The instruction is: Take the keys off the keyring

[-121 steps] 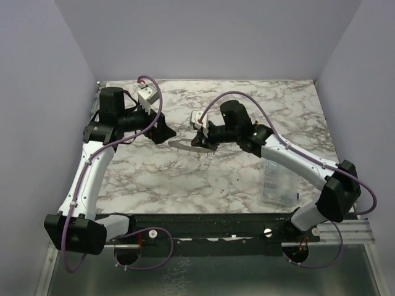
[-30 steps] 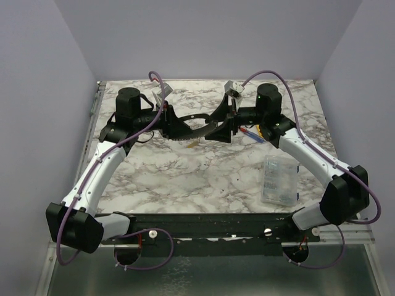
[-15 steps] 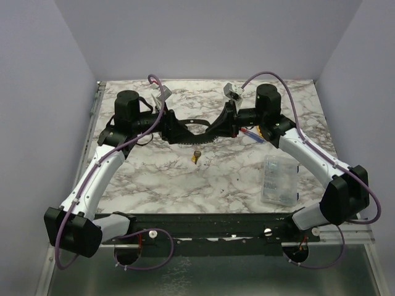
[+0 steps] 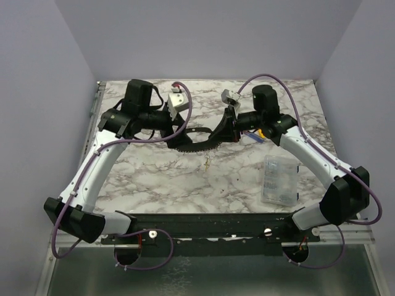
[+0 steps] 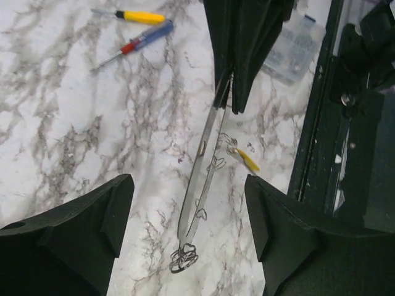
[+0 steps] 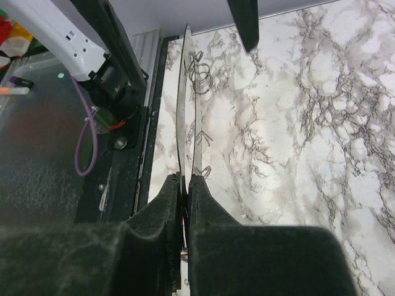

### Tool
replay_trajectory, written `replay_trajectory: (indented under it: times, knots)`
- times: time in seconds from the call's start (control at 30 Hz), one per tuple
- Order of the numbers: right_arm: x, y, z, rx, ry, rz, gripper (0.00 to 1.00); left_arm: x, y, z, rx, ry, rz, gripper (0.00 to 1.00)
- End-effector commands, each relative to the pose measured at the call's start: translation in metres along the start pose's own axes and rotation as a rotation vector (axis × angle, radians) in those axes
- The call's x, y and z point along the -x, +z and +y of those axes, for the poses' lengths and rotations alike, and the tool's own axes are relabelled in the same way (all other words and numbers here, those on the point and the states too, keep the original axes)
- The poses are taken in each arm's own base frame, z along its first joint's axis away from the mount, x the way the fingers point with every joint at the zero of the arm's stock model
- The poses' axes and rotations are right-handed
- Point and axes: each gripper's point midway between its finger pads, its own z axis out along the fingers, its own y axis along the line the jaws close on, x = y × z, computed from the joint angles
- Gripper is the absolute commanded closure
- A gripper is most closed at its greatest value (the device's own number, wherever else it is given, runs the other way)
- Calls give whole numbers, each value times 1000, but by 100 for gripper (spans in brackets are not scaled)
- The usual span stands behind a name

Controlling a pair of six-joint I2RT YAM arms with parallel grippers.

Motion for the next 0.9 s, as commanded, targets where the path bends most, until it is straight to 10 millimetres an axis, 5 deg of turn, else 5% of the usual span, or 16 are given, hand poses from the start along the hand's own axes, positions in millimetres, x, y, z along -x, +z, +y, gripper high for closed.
replay_trajectory:
  times: [0.0,0.17,0.37,0.43,0.5,0.67,0.73,0.87]
  knots:
    - [8,2,14,46,-67,26,99,-41,15,-28,-124,13,166,24]
    - [4,4,20,71,-81,49,99,-49,32,-45,-190,-32,199,48]
    - [0,6,26,98,-85,55,99,-48,39,-52,-215,-119,181,100]
    - [2,5,27,100,-86,49,99,-44,40,-48,-184,-147,176,100]
    - [3,5,22,67,-89,53,83,-40,40,-42,-138,-173,167,100]
    - [8,-10,8,-77,-81,36,21,-20,32,-40,-110,-206,96,100]
    - [15,-23,1,-131,-80,-6,11,-14,28,-40,-102,-212,69,100]
    - [19,-47,-10,-175,-38,-58,9,-7,20,-36,-88,-217,43,100]
